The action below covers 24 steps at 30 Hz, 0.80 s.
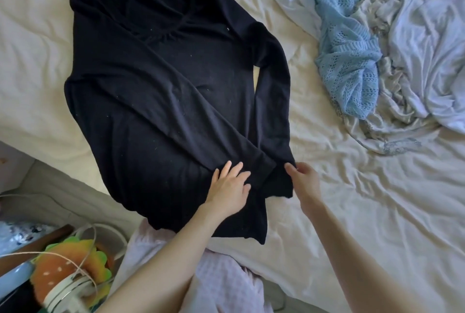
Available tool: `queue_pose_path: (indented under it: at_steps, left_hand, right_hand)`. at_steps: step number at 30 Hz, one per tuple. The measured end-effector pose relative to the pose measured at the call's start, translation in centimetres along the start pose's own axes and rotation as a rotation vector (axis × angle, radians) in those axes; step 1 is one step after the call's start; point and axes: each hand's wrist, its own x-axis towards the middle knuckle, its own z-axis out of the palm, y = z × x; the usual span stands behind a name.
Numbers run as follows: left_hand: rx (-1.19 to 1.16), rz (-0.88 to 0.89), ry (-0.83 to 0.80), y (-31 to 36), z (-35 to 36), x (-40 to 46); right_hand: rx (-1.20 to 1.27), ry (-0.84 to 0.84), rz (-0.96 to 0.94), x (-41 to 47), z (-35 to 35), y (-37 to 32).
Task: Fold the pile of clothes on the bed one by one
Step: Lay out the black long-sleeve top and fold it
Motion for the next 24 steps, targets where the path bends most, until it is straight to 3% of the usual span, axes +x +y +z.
queue_pose_path:
  at_steps: [2, 5, 7, 10, 12, 14, 17, 20, 22, 24]
  left_hand:
    - [-0.216, -0.055, 0.004, 0.5, -1.1, 0.3]
    - [-0.733, -0.094, 0.058, 1.6, -3.6, -0.5]
    - [-1.115, -0.071, 0.021, 2.6, -5.3, -1.4]
    - [-1.49, -0.053, -0.068, 3.0, -7.2, -2.0]
    - [-1.406, -0.052, -0.001, 2.8, -7.8, -2.3]
    - [-1.22, -0.08, 0.175, 1.7, -8.1, -2.6]
    - [-1.358, -0.069, 0.333, -1.9, -9.0, -4.0]
    - [-1.515, -0.31, 0.5, -6.8, -9.4, -5.8]
    - [-1.318, -0.549, 0.53, -9.8, -8.7, -6.6]
    - [-1.088, -0.672, 0.485, -11.7, -8.3, -6.7]
  right_hand:
    - [0.103, 0.146, -0.096, -1.0, -1.5, -1.3]
    - [0.148, 0.286, -0.35, -3.0, -3.5, -3.5]
    - [0.074, 0.229, -0.503, -4.9, -3.6, -4.7]
    - [-0.211, -0.09, -0.751, -7.8, -1.5, -5.3]
    - [-0.425, -0.364, -0.826, -8.9, 0.5, -4.6]
    - [-0.502, -0.491, -0.756, -8.8, 1.8, -3.6]
    - [-0.348, -0.454, -0.538, -7.6, 2.8, -3.1]
    - [-0.197, -0.403, -0.393, -6.0, 4.2, -3.8]
    - [-0.143, -0.393, -0.346, -4.8, 5.6, -5.0]
    - [-0.074, -0.363, -0.309, -3.2, 6.9, -6.9]
